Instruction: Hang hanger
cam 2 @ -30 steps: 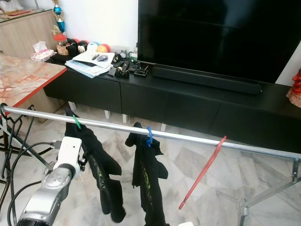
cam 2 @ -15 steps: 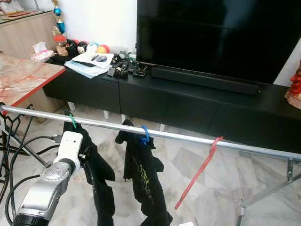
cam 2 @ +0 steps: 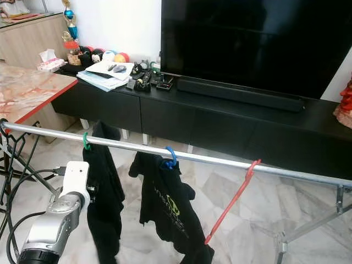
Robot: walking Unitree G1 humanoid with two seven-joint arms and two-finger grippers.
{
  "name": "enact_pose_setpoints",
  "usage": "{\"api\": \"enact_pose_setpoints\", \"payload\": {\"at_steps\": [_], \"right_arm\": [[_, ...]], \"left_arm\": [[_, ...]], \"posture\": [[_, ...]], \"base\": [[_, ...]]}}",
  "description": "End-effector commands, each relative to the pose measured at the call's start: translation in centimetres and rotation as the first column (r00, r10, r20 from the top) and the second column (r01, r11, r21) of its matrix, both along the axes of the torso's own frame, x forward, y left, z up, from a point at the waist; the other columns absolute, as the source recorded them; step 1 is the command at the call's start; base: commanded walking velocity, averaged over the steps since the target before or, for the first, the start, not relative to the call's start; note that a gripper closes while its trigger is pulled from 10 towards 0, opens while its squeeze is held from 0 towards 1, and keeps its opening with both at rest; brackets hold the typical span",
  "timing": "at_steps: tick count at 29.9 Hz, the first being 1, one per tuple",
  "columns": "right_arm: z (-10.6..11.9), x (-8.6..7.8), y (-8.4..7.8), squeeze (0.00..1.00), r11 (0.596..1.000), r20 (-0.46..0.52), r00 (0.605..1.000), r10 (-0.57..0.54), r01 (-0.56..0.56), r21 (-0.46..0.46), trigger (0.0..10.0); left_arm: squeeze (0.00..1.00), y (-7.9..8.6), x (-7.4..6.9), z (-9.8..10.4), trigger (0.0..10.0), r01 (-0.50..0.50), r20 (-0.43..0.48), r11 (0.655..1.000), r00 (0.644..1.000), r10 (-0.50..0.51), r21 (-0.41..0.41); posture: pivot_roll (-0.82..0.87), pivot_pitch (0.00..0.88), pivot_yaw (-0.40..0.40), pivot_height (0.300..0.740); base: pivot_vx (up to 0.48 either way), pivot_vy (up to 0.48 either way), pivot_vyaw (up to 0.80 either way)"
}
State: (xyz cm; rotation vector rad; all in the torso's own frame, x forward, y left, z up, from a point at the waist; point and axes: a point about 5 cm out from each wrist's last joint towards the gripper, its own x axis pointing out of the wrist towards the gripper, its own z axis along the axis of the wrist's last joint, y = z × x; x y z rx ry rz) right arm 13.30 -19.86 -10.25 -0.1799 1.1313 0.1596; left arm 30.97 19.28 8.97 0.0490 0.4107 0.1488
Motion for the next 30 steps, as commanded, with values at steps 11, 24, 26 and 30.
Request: {"api": "enact_pose_setpoints", "payload": {"at_steps": [11,24,26,30], "right_arm": [[0.4,2.6,4.5,0.00,0.999,0.045,0.998,0.036,-0.037,0.023,10.0],[0.6,2.7,3.4,0.00,0.999,0.046,0.998,0.041,-0.042,0.008,10.0],[0.5,2.6,3.0,0.00,0.999,0.045,0.998,0.041,-0.042,0.006,10.0],[0.5,2.1,1.6,0.00,0.999,0.044,0.998,0.040,-0.040,-0.002,10.0]], "left_arm": [[0.00,0.7,1.2,0.0,5.0,0.009,0.053,1.000,0.999,-0.008,-0.010],[0.00,2.5,1.5,1.3,10.0,0.012,0.118,1.000,0.993,-0.014,0.018],[0.00,2.7,1.6,1.4,10.0,0.005,0.126,1.000,0.992,-0.008,0.025],[0.00,3.3,2.0,1.6,10.0,-0.018,0.132,1.000,0.991,0.016,0.019]], "posture": [[0.12,0.000,-0.055,0.740],[0.12,0.000,-0.062,0.740],[0.12,0.000,-0.064,0.740],[0.12,0.000,-0.064,0.740]], "base": [[0.000,0.000,0.00],[0.000,0.000,0.00],[0.000,0.000,0.00],[0.000,0.000,0.00]]}}
